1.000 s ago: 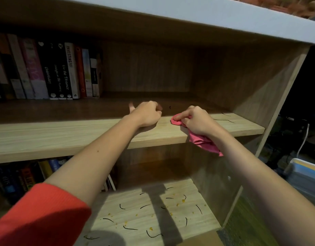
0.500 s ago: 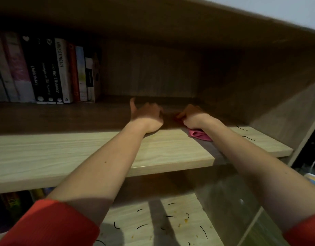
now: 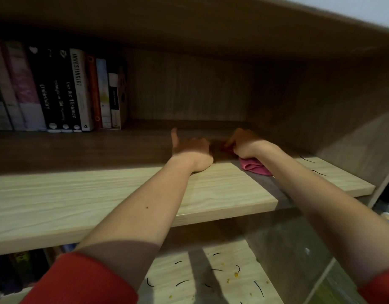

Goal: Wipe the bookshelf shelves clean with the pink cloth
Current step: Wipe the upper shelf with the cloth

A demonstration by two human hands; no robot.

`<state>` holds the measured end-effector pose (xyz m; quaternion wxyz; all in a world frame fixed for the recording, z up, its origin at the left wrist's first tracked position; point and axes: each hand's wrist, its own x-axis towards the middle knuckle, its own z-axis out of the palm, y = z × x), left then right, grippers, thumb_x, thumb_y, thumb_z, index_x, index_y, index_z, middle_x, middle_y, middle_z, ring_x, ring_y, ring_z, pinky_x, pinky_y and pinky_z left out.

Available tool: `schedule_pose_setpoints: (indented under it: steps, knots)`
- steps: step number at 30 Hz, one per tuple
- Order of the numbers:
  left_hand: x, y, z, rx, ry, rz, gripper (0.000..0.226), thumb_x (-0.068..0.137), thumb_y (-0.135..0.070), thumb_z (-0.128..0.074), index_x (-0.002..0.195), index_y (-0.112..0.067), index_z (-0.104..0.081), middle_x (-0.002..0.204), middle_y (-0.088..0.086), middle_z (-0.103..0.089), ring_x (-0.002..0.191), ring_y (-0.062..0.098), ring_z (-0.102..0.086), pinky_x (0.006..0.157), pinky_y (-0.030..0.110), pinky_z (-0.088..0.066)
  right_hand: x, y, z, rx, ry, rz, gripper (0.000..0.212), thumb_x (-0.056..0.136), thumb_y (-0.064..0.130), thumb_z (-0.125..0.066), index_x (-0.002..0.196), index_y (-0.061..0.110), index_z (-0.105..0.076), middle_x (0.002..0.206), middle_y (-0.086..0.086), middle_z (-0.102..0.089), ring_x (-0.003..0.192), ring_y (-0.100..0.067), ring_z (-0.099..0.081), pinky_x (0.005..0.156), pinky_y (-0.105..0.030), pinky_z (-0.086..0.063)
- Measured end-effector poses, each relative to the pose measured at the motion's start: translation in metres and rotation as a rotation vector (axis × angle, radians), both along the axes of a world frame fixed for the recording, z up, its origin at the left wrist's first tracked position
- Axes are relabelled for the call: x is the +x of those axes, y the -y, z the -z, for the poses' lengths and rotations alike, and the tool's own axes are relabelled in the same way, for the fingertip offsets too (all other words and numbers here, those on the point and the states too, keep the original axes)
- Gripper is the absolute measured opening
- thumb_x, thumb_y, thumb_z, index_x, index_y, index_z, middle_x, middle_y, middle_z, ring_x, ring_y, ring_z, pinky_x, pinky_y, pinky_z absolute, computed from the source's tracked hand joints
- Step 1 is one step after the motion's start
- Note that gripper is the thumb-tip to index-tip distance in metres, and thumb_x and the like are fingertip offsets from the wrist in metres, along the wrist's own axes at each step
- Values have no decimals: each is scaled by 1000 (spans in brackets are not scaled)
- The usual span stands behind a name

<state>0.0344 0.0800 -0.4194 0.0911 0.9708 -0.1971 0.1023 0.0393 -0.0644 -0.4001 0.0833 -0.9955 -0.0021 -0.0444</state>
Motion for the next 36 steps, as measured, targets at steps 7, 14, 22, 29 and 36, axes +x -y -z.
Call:
schedule_pose_setpoints:
  steps: [7,14,22,29,36]
  knots:
    - [1,-3,-3,-36,21,-42,29,95,-24,-33,106,-20,-60,83,-2,-56,104,22,-56,111,56,8,10,-1,-6,-9,-83,-25,31,97,11,-43,121,16,-62,114,-4,-63,87,-20,-61,77,-26,-50]
    - [0,-6,-3,-21,41,-114,16,95,-16,-37,94,-20,-53,82,0,-51,107,24,-56,110,56,11,33,-9,-1,26,17,30,24,94,20,-52,110,7,-65,108,-13,-65,90,-25,-61,79,-34,-51]
    - [1,-6,-3,-22,67,-128,30,94,-8,-33,109,-17,-58,85,1,-54,108,24,-56,110,56,11,15,1,-17,18,-89,-66,29,96,10,-45,114,19,-67,105,7,-60,83,-14,-57,73,-22,-48]
    - [4,-10,-4,-26,83,-162,22,97,-11,-33,98,-17,-54,77,-1,-50,104,26,-58,111,56,10,48,-14,5,179,1,-60,25,95,19,-50,111,18,-69,112,-7,-67,96,-22,-63,95,-38,-48]
    - [8,-16,-6,-70,119,-215,21,97,-14,-32,90,-17,-52,76,0,-51,101,26,-60,111,55,8,7,-23,7,97,41,-236,32,99,13,-41,118,25,-64,130,-7,-47,114,-24,-47,91,-26,-34]
